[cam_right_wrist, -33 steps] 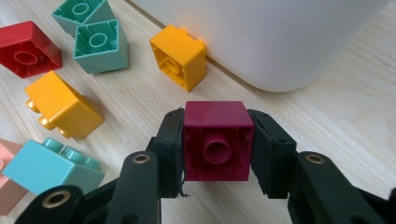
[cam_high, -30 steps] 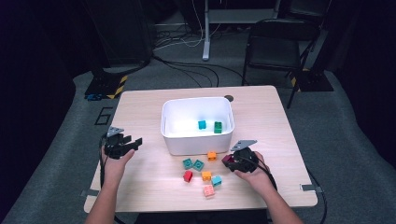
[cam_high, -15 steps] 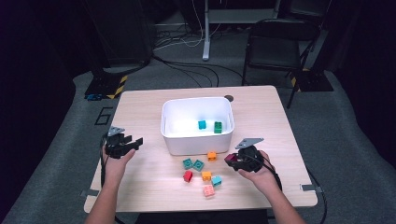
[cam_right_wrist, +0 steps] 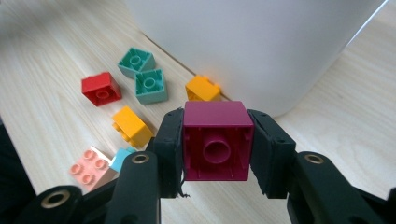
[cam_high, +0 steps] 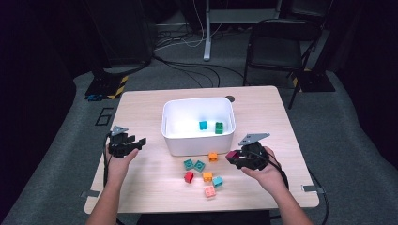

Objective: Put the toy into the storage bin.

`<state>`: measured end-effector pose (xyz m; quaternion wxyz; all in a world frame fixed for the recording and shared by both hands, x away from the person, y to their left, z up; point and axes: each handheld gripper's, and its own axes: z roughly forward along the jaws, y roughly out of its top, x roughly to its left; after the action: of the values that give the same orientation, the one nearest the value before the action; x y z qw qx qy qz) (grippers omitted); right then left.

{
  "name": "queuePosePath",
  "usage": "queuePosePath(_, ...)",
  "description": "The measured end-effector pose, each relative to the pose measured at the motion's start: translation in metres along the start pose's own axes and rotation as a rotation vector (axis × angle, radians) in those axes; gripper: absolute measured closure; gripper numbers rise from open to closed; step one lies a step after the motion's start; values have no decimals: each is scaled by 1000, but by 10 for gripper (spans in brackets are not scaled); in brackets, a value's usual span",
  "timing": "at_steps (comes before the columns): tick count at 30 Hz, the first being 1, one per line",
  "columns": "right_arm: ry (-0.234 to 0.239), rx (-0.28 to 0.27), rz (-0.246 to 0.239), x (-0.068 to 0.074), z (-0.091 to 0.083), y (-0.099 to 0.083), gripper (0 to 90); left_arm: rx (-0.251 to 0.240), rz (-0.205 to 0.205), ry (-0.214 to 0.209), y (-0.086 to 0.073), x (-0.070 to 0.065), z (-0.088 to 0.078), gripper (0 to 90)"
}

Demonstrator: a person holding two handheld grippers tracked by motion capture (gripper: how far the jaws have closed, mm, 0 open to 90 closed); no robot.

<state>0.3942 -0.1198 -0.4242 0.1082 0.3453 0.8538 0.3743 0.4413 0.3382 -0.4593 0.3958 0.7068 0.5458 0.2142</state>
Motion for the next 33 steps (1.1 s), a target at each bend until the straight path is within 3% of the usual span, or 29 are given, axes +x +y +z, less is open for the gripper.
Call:
queuePosePath(13,38,-22,-10,-8,-31,40,584,0,-3,-1,0,1,0,425)
queuePosePath(20,46,-32,-22,-9,-37,58,584,-3,0,17,0,1,0,414)
queuePosePath(25,47,-43,-34,-9,-41,72,584,-3,-16,13,0,3,0,411)
queuePosePath(33,22,-59,-61,-10,-40,92,584,7,-7,-4,0,2,1,425)
